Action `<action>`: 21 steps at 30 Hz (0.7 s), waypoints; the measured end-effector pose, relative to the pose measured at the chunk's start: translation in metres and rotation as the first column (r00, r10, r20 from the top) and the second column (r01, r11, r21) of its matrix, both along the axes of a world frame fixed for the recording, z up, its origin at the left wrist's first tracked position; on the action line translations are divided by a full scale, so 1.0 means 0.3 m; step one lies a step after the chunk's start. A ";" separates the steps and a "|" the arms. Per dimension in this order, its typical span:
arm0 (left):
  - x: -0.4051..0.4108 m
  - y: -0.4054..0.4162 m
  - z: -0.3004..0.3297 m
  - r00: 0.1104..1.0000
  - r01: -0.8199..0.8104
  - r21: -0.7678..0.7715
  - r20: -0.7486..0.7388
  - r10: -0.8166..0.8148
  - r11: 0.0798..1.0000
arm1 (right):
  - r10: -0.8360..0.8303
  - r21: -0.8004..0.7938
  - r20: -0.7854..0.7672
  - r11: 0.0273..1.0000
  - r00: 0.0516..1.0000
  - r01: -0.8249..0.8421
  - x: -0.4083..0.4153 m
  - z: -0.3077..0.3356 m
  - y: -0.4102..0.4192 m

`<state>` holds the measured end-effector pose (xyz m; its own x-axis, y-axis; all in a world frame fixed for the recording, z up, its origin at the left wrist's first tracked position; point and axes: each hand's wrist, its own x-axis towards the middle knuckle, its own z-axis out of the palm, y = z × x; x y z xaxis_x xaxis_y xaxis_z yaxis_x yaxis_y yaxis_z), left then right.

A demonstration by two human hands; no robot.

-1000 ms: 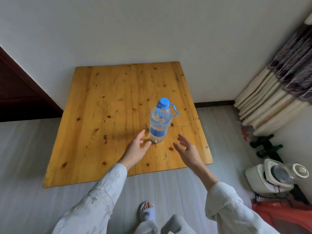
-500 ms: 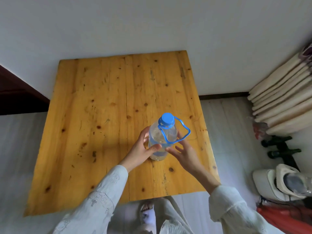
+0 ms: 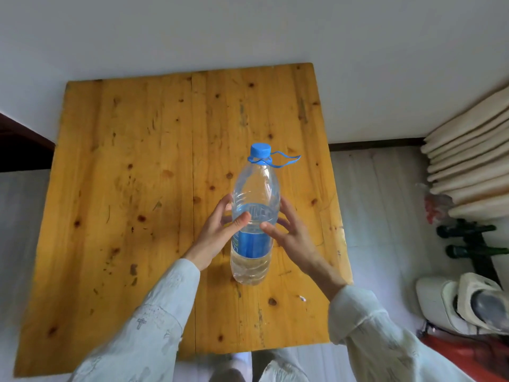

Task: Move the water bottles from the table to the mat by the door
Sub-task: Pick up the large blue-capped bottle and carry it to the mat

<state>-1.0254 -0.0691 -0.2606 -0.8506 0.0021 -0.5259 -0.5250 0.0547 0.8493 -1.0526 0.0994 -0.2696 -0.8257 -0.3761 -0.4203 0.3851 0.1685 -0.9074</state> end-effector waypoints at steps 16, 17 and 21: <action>0.094 0.028 0.094 0.977 0.095 0.004 -0.191 -0.093 0.995 | -0.259 -0.008 -0.109 0.966 0.960 0.260 0.200 0.164 0.026; 0.103 0.035 0.115 0.967 0.131 0.000 -0.222 -0.128 0.991 | -0.300 -0.010 -0.124 0.954 0.946 0.301 0.233 0.187 0.032; 0.152 0.093 0.197 0.901 0.301 0.022 -0.335 -0.277 0.953 | -0.476 -0.023 -0.203 0.876 0.856 0.482 0.392 0.274 0.060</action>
<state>-0.9797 -0.0413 -0.2014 -0.9300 0.3012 -0.2104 -0.1904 0.0948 0.9771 -0.9351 0.1174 -0.1872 -0.9670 0.0966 -0.2357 0.2400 0.0352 -0.9701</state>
